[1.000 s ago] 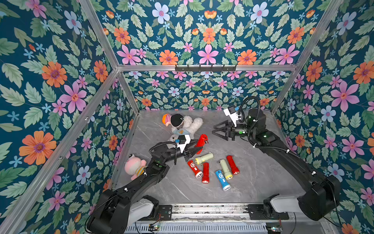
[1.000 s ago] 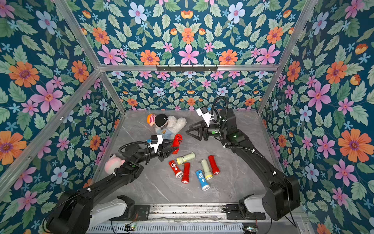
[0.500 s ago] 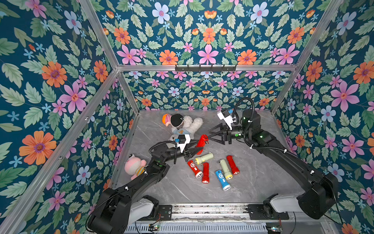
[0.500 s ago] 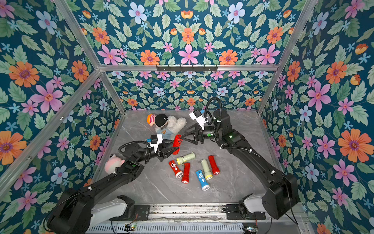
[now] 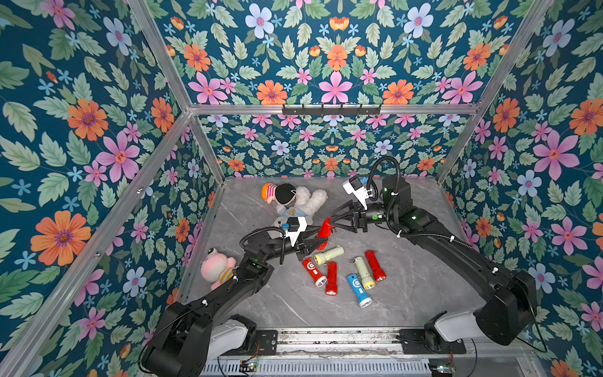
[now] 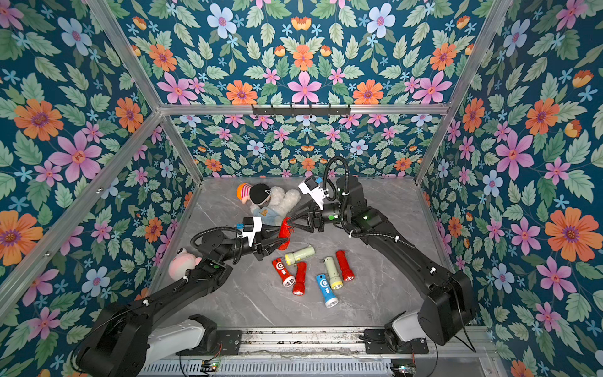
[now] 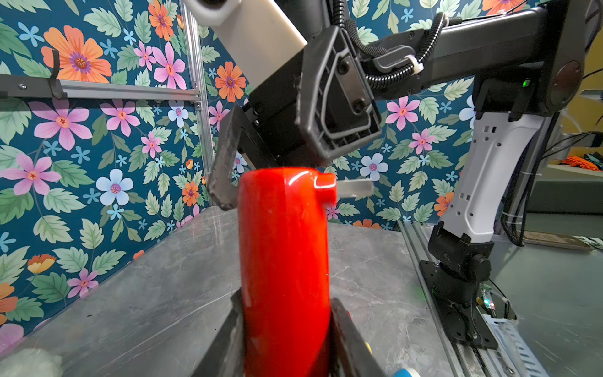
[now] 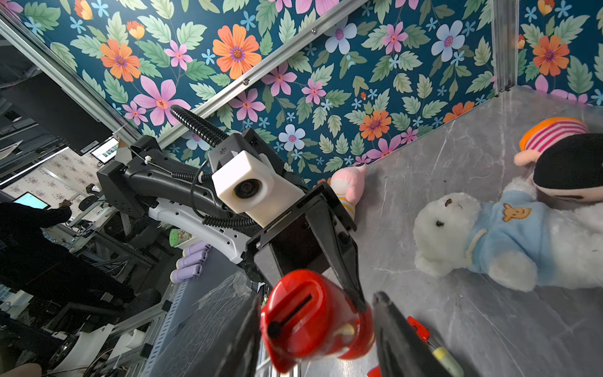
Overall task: Close the plug at the bottom of the flashlight
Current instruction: Close the plug of the flashlight.
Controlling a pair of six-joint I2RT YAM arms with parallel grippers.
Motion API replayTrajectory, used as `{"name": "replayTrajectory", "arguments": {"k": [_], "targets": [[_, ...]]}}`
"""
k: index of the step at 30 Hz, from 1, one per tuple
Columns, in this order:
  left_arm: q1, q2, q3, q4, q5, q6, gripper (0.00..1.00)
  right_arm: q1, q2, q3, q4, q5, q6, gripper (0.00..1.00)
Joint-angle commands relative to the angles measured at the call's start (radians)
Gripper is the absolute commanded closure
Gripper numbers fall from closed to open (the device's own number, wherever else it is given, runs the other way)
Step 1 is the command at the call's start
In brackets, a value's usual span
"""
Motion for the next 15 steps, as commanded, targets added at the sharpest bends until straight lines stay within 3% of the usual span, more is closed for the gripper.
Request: {"name": "replayTrajectory", "arguments": {"k": [1, 8, 15], "targets": [[0.001, -0.006, 0.001, 0.071, 0.013, -0.004, 1.0, 0.001, 0.002, 0.009, 0.013, -0.008, -0.008, 0.47], [0.001, -0.012, -0.008, 0.085, 0.008, -0.012, 1.0, 0.002, 0.011, 0.006, 0.014, -0.019, 0.001, 0.53], [0.003, -0.017, -0.011, 0.095, 0.01, -0.017, 1.0, 0.002, 0.014, 0.002, 0.023, -0.05, 0.013, 0.5]]}}
